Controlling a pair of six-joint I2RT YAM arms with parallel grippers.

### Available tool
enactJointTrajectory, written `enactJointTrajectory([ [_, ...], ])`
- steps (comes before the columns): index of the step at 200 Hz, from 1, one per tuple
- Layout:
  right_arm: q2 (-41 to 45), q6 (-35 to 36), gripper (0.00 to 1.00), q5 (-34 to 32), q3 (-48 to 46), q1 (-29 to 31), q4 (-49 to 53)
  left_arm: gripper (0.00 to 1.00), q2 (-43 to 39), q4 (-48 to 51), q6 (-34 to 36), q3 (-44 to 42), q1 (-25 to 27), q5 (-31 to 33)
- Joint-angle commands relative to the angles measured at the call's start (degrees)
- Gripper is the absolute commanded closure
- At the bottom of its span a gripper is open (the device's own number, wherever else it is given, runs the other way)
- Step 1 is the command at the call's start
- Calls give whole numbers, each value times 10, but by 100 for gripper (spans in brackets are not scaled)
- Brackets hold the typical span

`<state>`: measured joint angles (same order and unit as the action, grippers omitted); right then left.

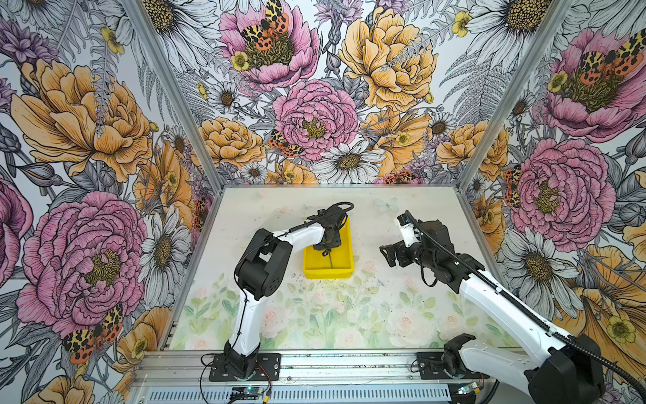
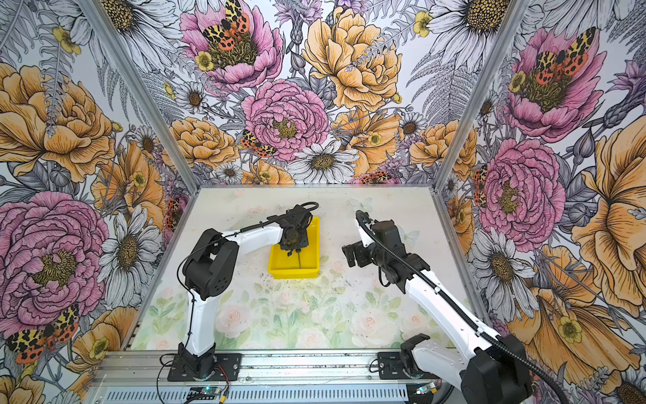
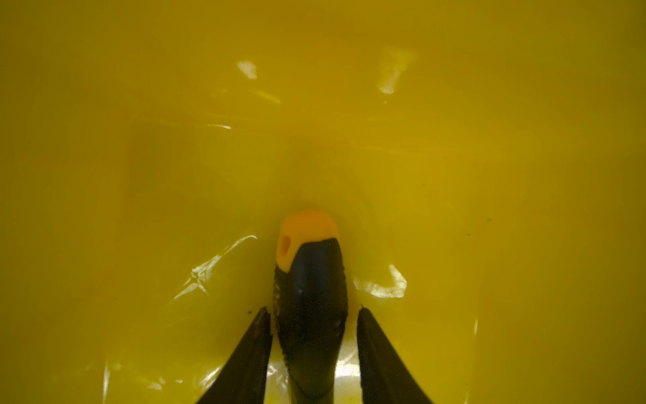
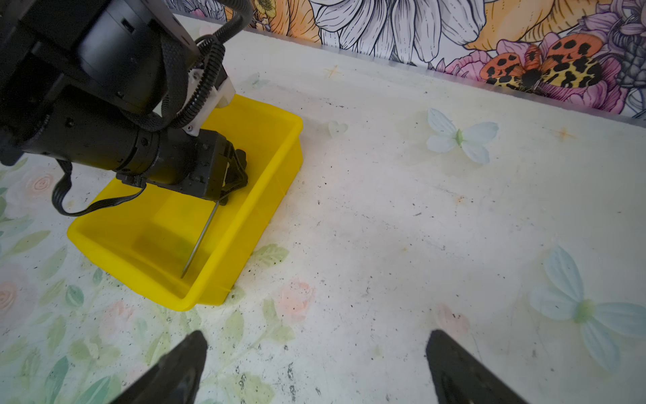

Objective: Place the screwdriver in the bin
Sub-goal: 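Lower the screwdriver into the bin and open the left gripper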

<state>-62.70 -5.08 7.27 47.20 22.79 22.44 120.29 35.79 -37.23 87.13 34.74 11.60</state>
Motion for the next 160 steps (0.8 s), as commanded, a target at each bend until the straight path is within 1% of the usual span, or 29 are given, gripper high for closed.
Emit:
enactJointTrajectory([
  [1, 20, -1, 1, -9, 4, -5, -13, 39, -56, -2, -12, -20, 8, 22],
  [29, 36, -4, 0, -12, -5, -5, -14, 27, -113, 1, -13, -44, 22, 39],
  [51, 48, -12, 0, -17, -12, -5, -15, 11, -154, 13, -11, -55, 37, 54],
  [54, 50, -12, 1, -18, -12, -5, -15, 9, -175, 16, -10, -56, 38, 56],
  [66, 59, -18, 0, -21, -14, -5, -15, 2, -202, 26, -10, -64, 45, 64],
  [95, 75, -24, 0, -21, -18, -5, -19, 1, -263, 31, -10, -92, 51, 69],
  [115, 73, -23, 0, -40, -17, -5, -19, 1, -300, 36, -2, -109, 48, 73],
  [136, 68, -33, 1, -75, -9, -5, -23, 1, -339, 41, 18, -130, 39, 78],
  [160, 55, -54, 1, -156, -2, -5, -27, 1, -399, 39, 48, -178, 15, 87],
])
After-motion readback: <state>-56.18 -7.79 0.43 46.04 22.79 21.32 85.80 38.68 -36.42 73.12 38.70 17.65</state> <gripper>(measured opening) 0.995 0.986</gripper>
